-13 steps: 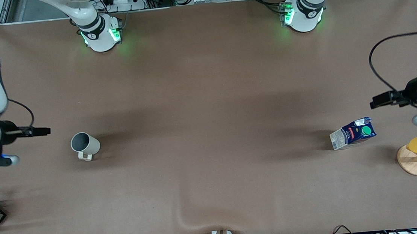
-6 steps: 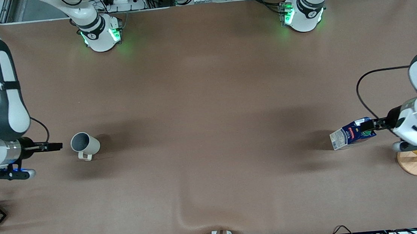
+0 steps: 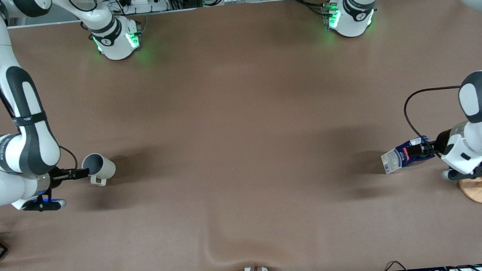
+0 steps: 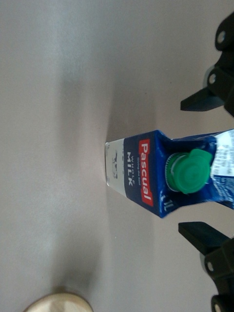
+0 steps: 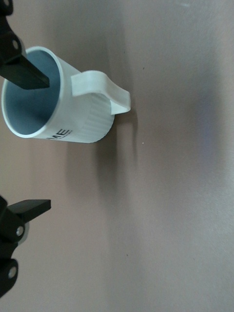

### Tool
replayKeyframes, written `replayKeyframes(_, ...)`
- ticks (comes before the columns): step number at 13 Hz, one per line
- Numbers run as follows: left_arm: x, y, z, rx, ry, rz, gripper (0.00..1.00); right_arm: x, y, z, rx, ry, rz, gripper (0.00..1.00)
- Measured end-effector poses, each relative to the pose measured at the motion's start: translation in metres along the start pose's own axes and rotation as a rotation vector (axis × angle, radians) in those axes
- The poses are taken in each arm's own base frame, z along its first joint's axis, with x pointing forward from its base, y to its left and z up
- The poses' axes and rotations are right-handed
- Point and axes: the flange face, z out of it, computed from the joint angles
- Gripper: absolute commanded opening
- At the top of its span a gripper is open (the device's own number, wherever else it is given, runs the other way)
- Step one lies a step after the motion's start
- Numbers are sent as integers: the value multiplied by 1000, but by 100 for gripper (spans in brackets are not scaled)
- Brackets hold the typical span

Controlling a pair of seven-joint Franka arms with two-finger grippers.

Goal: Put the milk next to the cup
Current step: 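Grasp the white mug with the right gripper while the left gripper grasps the carton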

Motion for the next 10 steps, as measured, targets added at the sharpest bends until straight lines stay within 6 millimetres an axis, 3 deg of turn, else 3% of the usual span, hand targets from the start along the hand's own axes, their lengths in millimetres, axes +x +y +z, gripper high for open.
replayKeyframes(3, -5, 0, 28, 1, -5, 1, 100, -2, 0, 14, 1, -27, -2, 100)
replayKeyframes(4, -5, 0, 30, 1, -2, 1, 95, -2, 0, 16, 2, -33, -2, 100)
replayKeyframes(6, -5, 0, 33, 2, -2, 2, 75, -3, 0, 23, 2, -46, -3, 100)
replayKeyframes(7, -5, 0, 34, 4, -4, 3, 72, -3, 0, 27, 3, -53, -4, 100)
replayKeyframes(8, -4, 0, 35, 11, -5, 7, 67, -2, 0, 30, 2, -53, -4, 85)
replayKeyframes(10, -4, -1, 35, 34, -2, 19, 53, 1, -1, 32, 1, -35, -7, 35)
